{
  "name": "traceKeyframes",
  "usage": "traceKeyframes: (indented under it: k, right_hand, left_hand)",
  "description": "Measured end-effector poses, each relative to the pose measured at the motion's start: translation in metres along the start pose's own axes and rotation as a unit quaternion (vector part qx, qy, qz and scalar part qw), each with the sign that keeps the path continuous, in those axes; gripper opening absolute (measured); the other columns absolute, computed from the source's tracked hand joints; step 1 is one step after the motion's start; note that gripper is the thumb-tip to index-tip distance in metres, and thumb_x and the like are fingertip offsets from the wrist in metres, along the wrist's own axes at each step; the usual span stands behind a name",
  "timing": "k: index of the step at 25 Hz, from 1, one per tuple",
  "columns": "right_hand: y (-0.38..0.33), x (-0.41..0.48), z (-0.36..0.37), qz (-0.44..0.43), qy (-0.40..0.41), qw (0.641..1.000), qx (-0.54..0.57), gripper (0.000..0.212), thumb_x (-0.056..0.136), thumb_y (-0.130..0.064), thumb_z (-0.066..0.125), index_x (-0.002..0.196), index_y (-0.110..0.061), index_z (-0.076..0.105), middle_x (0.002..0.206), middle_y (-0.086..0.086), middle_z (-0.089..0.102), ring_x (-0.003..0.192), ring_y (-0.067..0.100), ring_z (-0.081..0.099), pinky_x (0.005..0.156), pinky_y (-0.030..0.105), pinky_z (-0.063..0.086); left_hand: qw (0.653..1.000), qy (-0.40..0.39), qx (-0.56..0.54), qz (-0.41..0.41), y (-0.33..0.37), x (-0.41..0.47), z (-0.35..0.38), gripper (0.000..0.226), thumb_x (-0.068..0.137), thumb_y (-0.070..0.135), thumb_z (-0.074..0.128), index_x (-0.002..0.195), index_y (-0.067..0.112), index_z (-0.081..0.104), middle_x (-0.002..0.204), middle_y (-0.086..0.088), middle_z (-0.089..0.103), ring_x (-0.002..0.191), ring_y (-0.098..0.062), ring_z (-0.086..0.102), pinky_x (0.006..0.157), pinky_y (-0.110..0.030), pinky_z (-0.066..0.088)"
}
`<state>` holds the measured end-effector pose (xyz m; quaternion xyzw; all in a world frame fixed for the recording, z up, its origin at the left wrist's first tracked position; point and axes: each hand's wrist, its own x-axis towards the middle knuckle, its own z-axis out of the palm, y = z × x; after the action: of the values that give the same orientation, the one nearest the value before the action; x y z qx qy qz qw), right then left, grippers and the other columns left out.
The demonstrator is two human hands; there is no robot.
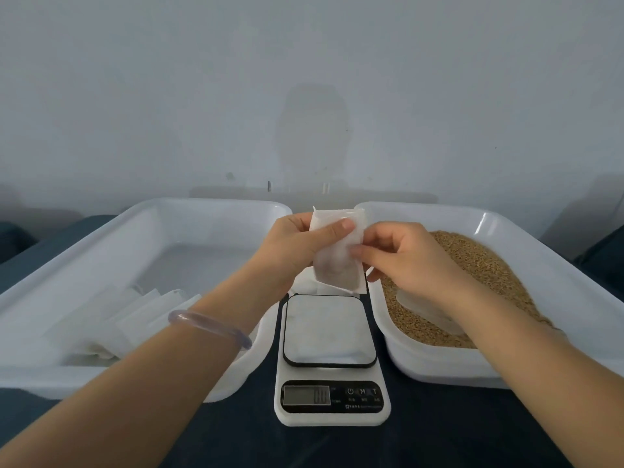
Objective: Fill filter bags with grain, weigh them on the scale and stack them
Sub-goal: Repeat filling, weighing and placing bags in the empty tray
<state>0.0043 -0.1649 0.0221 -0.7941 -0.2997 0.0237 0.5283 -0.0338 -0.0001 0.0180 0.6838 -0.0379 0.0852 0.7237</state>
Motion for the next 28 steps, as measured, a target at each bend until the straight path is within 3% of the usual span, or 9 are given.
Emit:
traceKeyframes:
  k: [2,5,9,13,16,20,23,25,28]
  right_hand:
    - [0.003,0.001,-0.002,-0.001,-0.007,1.0,0.004,0.006,0.088,-0.012,0.064,0.09,-0.011,0.07,0.081,0.0,0.073,0.074,0.017,0.068,0.066,0.03,0.058]
    - [0.006,-0.002,-0.005,-0.008,-0.016,0.999,0.032,0.011,0.09,-0.01,0.06,0.096,-0.009,0.07,0.08,-0.006,0.074,0.072,0.006,0.068,0.059,0.017,0.052]
    - [0.006,-0.001,-0.009,0.006,-0.005,0.997,0.075,0.014,0.091,-0.005,0.057,0.091,-0.01,0.07,0.08,-0.001,0.074,0.075,0.013,0.071,0.062,0.019,0.054]
    - [0.007,-0.002,-0.008,0.018,-0.004,0.995,0.093,0.011,0.089,-0.006,0.061,0.089,-0.01,0.07,0.085,0.004,0.074,0.079,0.018,0.071,0.066,0.024,0.057]
    - [0.009,-0.002,-0.01,0.015,-0.01,0.995,0.094,0.011,0.081,-0.006,0.07,0.091,-0.011,0.07,0.086,0.003,0.074,0.079,0.016,0.069,0.067,0.027,0.058]
    - [0.009,-0.005,-0.01,0.016,-0.043,0.996,0.076,0.013,0.078,-0.012,0.074,0.091,-0.013,0.072,0.086,0.001,0.074,0.079,0.013,0.069,0.065,0.024,0.057]
    - [0.027,0.005,-0.047,0.045,0.002,0.997,-0.056,0.009,0.082,-0.029,0.068,0.091,-0.029,0.07,0.091,-0.01,0.072,0.089,0.013,0.067,0.078,0.028,0.055]
    - [0.051,0.008,-0.09,0.125,-0.014,0.951,-0.283,0.016,0.085,-0.026,0.066,0.099,-0.033,0.063,0.11,-0.012,0.065,0.104,0.012,0.06,0.091,0.028,0.046]
    - [0.091,-0.012,-0.132,0.299,-0.186,0.814,-0.462,0.034,0.08,-0.026,0.073,0.111,-0.029,0.061,0.121,-0.006,0.06,0.108,0.011,0.056,0.096,0.028,0.044]
  left_hand:
    - [0.999,-0.03,0.011,0.001,-0.002,0.0,-0.007,0.032,0.062,0.033,0.078,0.088,0.016,0.072,0.089,-0.003,0.074,0.083,-0.018,0.07,0.073,-0.03,0.057]
    - [0.986,-0.143,0.075,-0.045,-0.007,0.002,-0.016,0.045,0.07,0.018,0.079,0.112,0.014,0.064,0.105,-0.004,0.07,0.1,-0.021,0.067,0.084,-0.032,0.055]
    - [0.975,-0.17,0.12,-0.08,-0.013,0.002,-0.016,0.027,0.075,0.002,0.075,0.097,0.013,0.066,0.089,-0.004,0.074,0.084,-0.017,0.071,0.069,-0.025,0.057]
    - [0.979,-0.148,0.125,-0.069,-0.016,0.004,-0.013,0.017,0.075,0.001,0.076,0.081,0.015,0.069,0.07,0.001,0.071,0.061,-0.012,0.067,0.054,-0.02,0.053]
    - [0.975,-0.162,0.129,-0.076,-0.016,0.003,-0.015,0.015,0.071,0.007,0.078,0.071,0.021,0.074,0.068,0.004,0.07,0.058,-0.012,0.065,0.052,-0.02,0.052]
    - [0.973,-0.177,0.127,-0.082,-0.018,0.001,-0.011,0.018,0.067,0.011,0.075,0.082,0.019,0.07,0.073,0.003,0.071,0.059,-0.014,0.066,0.051,-0.021,0.051]
    - [0.971,-0.194,0.111,-0.081,-0.015,-0.002,-0.012,0.013,0.069,0.012,0.067,0.078,0.02,0.072,0.084,0.0,0.073,0.059,-0.015,0.066,0.048,-0.021,0.049]
    - [0.974,-0.196,0.08,-0.076,-0.014,-0.002,-0.015,0.017,0.07,0.01,0.063,0.081,0.018,0.072,0.092,-0.005,0.073,0.075,-0.02,0.071,0.058,-0.024,0.054]
    - [0.981,-0.179,-0.015,-0.071,-0.018,0.001,-0.013,0.025,0.068,0.003,0.056,0.09,0.007,0.067,0.096,-0.01,0.073,0.096,-0.022,0.069,0.074,-0.031,0.057]
